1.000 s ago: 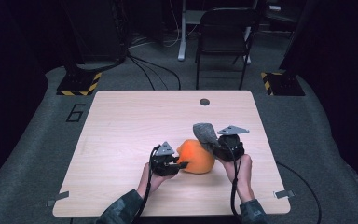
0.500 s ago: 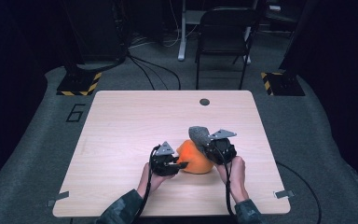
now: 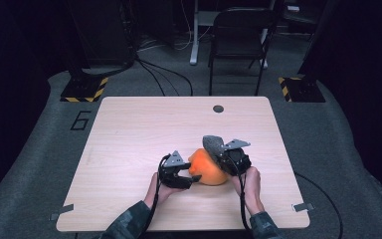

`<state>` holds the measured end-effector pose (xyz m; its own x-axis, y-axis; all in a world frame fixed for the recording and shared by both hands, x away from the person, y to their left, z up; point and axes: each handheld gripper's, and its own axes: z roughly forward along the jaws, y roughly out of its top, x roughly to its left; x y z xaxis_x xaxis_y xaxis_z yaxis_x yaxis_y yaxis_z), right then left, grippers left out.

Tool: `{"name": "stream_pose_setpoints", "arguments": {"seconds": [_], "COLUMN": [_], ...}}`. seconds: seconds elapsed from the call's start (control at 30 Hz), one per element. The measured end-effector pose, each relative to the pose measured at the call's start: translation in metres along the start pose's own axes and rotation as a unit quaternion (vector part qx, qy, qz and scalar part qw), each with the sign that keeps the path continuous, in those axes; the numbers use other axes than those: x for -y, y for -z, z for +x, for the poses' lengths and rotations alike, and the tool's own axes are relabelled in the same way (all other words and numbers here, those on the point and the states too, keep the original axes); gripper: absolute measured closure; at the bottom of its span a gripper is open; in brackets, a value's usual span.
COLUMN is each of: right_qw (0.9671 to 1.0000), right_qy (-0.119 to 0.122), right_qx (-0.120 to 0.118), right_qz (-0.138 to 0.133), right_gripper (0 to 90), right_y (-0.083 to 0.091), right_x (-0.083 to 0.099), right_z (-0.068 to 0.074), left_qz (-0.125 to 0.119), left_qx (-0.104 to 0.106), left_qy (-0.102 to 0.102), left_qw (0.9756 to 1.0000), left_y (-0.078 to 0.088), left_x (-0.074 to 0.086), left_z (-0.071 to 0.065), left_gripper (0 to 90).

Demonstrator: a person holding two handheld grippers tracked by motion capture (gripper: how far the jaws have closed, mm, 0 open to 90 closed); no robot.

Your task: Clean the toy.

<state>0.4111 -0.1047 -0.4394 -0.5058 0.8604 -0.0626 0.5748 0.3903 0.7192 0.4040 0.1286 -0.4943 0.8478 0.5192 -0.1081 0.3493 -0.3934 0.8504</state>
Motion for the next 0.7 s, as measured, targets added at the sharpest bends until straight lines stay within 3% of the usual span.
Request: {"name": "stream_pose_setpoints", "arguments": {"seconds": [0.23, 0.4, 0.63, 0.7], "right_qw": [1.0, 1.0, 0.9999, 0.9999], "right_qy": [-0.002, -0.005, -0.011, -0.012], "right_qx": [-0.003, -0.006, -0.009, -0.01], "right_qz": [0.002, 0.004, 0.005, 0.005], "right_gripper": [75.6, 75.6, 75.6, 75.6], "right_y": [-0.003, -0.006, -0.007, -0.007], "right_x": [-0.001, -0.001, -0.001, -0.001], "right_z": [-0.003, -0.008, -0.008, -0.009], "left_qz": [0.001, 0.001, 0.011, 0.014], "left_qx": [-0.017, -0.017, -0.03, -0.024], "left_qy": [-0.053, -0.066, -0.101, -0.107], "left_qw": [0.9985, 0.9977, 0.9944, 0.9939], "left_y": [-0.001, -0.004, -0.012, -0.015], "left_x": [0.005, 0.009, 0.012, 0.013], "left_z": [0.001, 0.006, 0.006, 0.006], "left_gripper": [20.9, 15.9, 15.8, 16.1]}}
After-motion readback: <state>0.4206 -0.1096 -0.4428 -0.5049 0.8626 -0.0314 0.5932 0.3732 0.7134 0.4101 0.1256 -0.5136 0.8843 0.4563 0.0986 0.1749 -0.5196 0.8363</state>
